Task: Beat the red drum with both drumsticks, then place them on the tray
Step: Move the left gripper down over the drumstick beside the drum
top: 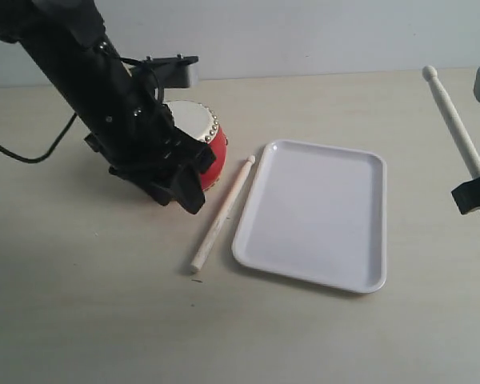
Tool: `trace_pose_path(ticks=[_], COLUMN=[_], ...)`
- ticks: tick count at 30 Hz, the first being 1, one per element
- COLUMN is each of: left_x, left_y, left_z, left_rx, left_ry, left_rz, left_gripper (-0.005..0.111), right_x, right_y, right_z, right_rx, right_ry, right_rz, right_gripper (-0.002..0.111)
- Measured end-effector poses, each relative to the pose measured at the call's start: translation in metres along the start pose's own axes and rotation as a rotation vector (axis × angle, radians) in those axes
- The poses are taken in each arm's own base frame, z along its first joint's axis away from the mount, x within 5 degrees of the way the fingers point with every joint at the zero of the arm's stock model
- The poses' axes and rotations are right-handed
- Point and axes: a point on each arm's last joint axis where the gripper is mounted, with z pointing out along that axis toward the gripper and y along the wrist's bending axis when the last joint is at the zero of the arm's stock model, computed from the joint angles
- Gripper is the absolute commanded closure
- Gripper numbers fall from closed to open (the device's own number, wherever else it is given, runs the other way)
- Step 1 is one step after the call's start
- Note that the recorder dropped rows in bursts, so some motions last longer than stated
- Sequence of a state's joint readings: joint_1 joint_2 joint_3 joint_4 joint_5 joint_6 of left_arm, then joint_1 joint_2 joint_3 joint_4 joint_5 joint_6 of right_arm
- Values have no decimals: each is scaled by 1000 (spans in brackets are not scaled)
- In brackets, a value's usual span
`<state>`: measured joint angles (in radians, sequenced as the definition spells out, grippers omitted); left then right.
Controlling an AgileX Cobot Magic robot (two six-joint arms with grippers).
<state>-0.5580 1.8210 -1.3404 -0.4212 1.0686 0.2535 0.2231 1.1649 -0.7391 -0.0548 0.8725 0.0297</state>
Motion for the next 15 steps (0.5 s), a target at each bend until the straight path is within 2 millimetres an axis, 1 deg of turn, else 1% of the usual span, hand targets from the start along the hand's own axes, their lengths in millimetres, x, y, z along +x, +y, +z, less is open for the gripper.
trace_pose_path(ticks=[4,7,11,15], left_x=[-4,-8,-12,-14], left_y=[6,11,16,12], left_z=[17,29,40,49], left_rx=[7,-19,-101,-159], left_ry=[15,9,-18,-21], left_rz=[-103,-182,-218,-208], left_gripper=[56,56,56,56], right_x=[0,0,0,0], right_y=[0,0,0,0], right_z=[0,0,0,0], right_rx=[0,0,-1,-1], right_ry=[2,2,2,2], right_rz=[0,0,-7,-11], right_gripper=[108,108,108,108])
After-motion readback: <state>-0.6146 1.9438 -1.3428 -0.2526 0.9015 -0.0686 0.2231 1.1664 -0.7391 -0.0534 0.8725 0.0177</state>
